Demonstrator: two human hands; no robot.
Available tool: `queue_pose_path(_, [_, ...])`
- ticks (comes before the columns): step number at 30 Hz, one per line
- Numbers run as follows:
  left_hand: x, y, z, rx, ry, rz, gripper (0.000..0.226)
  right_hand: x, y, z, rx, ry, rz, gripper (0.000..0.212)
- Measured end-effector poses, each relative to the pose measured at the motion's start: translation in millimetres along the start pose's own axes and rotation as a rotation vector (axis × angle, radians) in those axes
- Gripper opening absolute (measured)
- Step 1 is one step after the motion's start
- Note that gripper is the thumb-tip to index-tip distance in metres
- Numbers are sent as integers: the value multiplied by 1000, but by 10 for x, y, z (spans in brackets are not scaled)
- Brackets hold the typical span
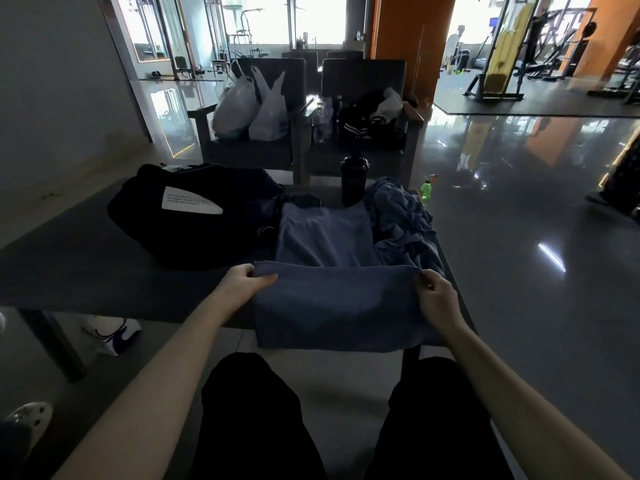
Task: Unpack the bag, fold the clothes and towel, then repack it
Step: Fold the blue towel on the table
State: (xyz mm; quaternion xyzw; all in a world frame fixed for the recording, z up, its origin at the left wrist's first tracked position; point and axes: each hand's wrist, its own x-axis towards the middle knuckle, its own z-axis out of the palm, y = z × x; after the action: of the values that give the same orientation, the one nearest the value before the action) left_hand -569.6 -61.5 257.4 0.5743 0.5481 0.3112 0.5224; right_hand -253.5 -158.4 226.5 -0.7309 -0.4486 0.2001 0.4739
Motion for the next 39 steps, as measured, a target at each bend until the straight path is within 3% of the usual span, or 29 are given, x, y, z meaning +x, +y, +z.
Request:
queue_pose_path(8, [720,-108,22,43,177,-45,13,578,20,387,71,19,70,33])
queue_pose_path(15, [1399,-119,120,281,311,-44,20,1273,111,787,-41,-19,110,23])
queue_pose_path(20, [1619,-340,287,421,277,-119,25,1303,280,1005,-287,-116,86,28])
queue_pose_path(24, [1551,-486,338,599,268,-198,44,1120,344,1041,-438,-106,-76,37])
queue_pose_path(28, [1404,-575,397,661,175,-253,40,951,395,991,-626,-162,-109,43])
queue_pose_path(32, [1308,-561,444,759,163,-281,26,887,411,900,-644,-157,-116,41])
queue_pose_path(39, [1284,-561,283,831,256,-298,35,1017,628,605,-731,-169,-49,40])
